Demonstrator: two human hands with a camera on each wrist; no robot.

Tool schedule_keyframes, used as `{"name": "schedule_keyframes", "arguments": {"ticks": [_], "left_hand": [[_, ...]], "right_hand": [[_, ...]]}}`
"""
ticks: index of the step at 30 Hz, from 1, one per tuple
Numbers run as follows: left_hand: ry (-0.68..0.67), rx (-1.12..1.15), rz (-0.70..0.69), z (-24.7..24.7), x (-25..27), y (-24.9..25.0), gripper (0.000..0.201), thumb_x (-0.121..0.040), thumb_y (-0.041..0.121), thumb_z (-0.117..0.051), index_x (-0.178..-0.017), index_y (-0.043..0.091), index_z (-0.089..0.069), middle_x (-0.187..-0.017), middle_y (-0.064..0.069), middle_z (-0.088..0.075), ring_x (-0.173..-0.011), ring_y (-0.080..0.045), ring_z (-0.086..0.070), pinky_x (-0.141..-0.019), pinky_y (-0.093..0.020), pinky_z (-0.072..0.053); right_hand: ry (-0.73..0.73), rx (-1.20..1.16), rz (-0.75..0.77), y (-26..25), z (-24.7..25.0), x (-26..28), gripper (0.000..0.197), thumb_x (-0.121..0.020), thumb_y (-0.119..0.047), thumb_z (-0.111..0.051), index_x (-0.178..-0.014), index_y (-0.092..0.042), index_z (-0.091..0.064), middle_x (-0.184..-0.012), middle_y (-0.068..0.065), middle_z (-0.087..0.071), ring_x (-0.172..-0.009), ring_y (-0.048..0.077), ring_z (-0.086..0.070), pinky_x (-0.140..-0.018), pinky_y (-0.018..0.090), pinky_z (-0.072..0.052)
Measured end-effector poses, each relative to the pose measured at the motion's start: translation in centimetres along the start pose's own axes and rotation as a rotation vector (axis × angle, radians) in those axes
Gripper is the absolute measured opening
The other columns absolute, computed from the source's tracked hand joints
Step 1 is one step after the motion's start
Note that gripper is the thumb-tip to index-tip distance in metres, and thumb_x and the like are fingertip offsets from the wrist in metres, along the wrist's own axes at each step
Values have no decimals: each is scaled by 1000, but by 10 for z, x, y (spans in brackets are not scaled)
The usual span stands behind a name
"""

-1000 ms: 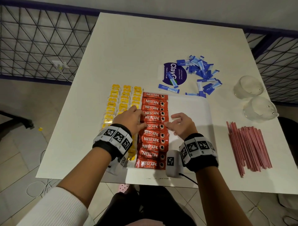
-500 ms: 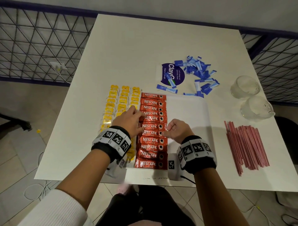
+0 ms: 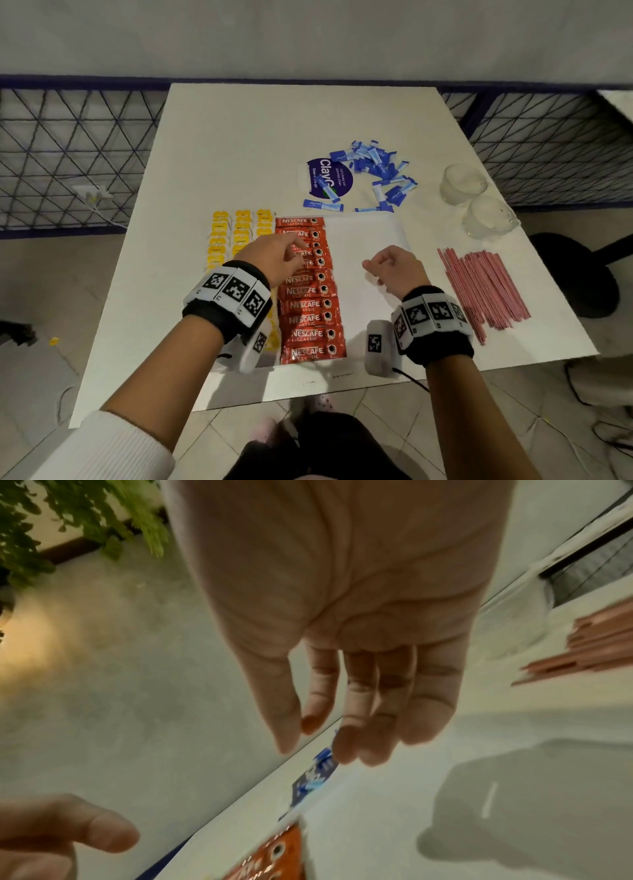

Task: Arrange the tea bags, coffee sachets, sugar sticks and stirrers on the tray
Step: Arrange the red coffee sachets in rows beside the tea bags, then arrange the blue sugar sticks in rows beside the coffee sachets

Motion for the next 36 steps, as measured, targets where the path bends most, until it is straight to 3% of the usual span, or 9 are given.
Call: {"name": "schedule_keyframes", "arguments": {"ticks": [3,6,10,12,18,22,26,30,36], "left_hand": [[-20,21,-96,4,-1,27,26,-94,25,-49,-119,21,-55,-93,7,-54,-82,-9,-48,-73,-21,-36],[-65,52,-182,1,-3,53,26,-94,25,-50,-119,22,-55,-93,8,-54,-85,-10,-51,-78,-23,-40],[-70,93,-238,-5,-13,78,23,-93,25,-51,-116,23,-57,-88,10,-52,-80,-9,-49,-76,-21,-38],[-82,103,-227,-8,-23,87,24,-93,24,-52,-116,21,-58,-90,8,-53,-81,-9,-49,-77,-20,-37],[-104,2,-101,1,-78,103,25,-93,24,-52,-117,19,-58,-103,2,-58,-89,-11,-50,-81,-20,-39],[-84,-128,52,13,-120,110,27,-93,26,-50,-118,17,-58,-118,-4,-61,-107,-19,-54,-92,-24,-39],[-76,-256,236,20,-149,103,30,-95,30,-47,-114,10,-57,-116,-11,-56,-109,-27,-52,-93,-28,-39],[-97,-346,289,23,-168,86,32,-95,25,-46,-120,9,-56,-107,-9,-58,-97,-25,-53,-78,-27,-38],[-260,-444,187,23,-194,64,39,-87,15,-62,-125,19,-55,-130,-4,-50,-117,-22,-51,-100,-29,-40]], "right_hand": [[81,-19,-41,17,26,14,21,-84,-21,-65,-71,-19,-48,-75,1,-56,-78,21,-52,-71,26,-37],[139,30,-77,39,54,29,14,-86,-18,-62,-95,-9,-56,-66,-6,-48,-81,19,-49,-68,25,-33],[186,150,-91,58,87,32,21,-87,-18,-61,-104,-7,-57,-81,0,-51,-89,20,-50,-81,29,-38],[187,170,-87,60,99,23,18,-86,-18,-62,-102,-10,-57,-80,1,-51,-89,21,-51,-76,26,-35],[137,166,-14,42,120,-38,14,-87,-19,-60,-99,-12,-57,-65,-3,-49,-72,18,-51,-53,18,-34],[33,148,3,28,122,-96,28,-86,-23,-61,-110,-9,-57,-89,5,-56,-83,19,-51,-70,25,-42],[-105,146,-12,18,115,-145,39,-86,-22,-61,-120,-9,-46,-111,15,-58,-88,17,-44,-57,18,-35],[-174,332,119,4,106,-170,45,-87,-16,-59,-129,-11,-46,-116,14,-56,-95,23,-52,-85,32,-46],[-389,749,260,-24,93,-195,39,-92,-21,-54,-129,-10,-51,-136,8,-49,-125,23,-46,-98,26,-37]]}}
Point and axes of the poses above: each hand's wrist, its own x-axis away from the middle knuckle, its own z-axis out of the back of the hand, y = z × x, the point moved 1 cm from there along -x, towards the middle knuckle
